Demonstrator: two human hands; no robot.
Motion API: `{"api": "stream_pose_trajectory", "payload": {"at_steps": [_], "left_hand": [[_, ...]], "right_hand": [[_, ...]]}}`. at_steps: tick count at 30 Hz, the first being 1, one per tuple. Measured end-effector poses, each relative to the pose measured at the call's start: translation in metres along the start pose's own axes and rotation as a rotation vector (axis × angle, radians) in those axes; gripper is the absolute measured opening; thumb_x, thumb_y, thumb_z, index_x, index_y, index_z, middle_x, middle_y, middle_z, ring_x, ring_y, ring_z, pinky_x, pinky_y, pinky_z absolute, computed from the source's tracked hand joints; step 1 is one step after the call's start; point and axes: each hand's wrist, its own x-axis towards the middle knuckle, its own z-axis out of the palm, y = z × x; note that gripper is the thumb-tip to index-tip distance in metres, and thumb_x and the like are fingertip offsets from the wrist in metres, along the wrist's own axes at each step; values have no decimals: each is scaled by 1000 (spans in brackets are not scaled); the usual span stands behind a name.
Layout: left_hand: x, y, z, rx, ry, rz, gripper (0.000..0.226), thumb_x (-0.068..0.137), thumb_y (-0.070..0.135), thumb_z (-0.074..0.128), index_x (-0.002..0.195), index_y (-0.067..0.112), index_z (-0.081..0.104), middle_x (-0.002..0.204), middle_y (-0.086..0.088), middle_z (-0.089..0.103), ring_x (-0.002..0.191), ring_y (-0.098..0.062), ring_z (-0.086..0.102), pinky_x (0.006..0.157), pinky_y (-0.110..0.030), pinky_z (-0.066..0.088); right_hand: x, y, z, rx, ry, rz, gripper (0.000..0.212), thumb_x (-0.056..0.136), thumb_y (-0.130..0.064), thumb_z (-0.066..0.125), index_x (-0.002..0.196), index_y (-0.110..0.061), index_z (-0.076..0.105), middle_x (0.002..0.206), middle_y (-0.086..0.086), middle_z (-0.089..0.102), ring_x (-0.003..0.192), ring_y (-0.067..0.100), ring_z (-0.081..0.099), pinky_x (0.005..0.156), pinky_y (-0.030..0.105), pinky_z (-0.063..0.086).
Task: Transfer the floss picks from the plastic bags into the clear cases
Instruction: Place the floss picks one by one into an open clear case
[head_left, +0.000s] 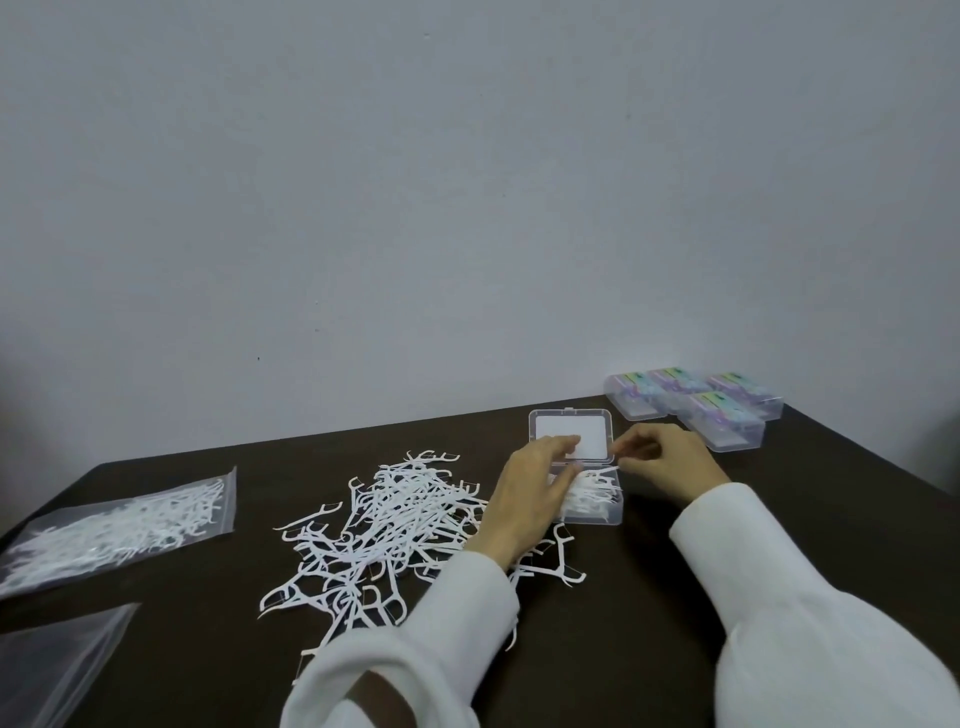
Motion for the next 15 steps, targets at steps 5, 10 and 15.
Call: {"api": "stream_pose_trajectory", "payload": {"at_steps": [5,10,15], "left_hand": [[0,-8,-6,5,113,-88,23,95,12,51,112,18,65,110,3,64,99,-5,56,91,-21,46],[-5,-16,-12,-34,95,-132,23,93,7,54,110,16,66,105,1,68,95,-6,61,88,-20,49],[-6,-19,-12,39,62,-69,18,92,12,57,105,18,68,102,5,66,94,-4,57,84,-16,44]], "right_hand": [[-2,0,0,-13,-25,-30,15,83,-5,65,82,-20,65,86,0,64,78,7,57,68,13,41],[0,0,-3,58,83,-71,14,82,-6,67,82,-19,67,91,3,67,85,15,61,79,23,47],[-2,-7,3,63,133,-127,11,82,-6,67,86,-16,69,91,3,66,84,15,59,71,16,44]]}}
